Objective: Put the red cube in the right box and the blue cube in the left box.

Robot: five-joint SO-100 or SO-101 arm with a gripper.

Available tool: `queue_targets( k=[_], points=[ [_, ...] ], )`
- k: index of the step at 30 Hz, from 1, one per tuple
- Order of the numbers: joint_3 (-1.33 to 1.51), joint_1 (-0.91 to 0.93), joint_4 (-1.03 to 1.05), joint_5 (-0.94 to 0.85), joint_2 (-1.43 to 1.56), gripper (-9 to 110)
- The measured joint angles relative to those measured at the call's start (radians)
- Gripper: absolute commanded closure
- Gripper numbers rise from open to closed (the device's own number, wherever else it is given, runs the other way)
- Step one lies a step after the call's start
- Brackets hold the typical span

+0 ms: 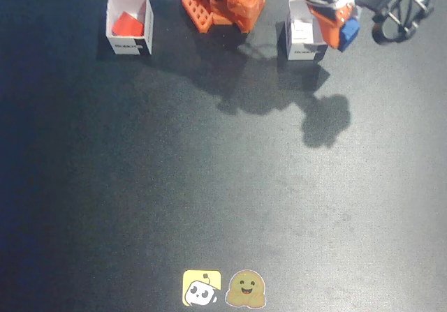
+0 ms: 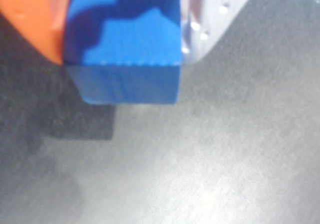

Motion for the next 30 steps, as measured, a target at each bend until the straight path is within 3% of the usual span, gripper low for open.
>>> queue_targets(
  k=[30],
  points=[
    [0.192, -0.060, 0.155, 0.026, 0.357, 91]
  ],
)
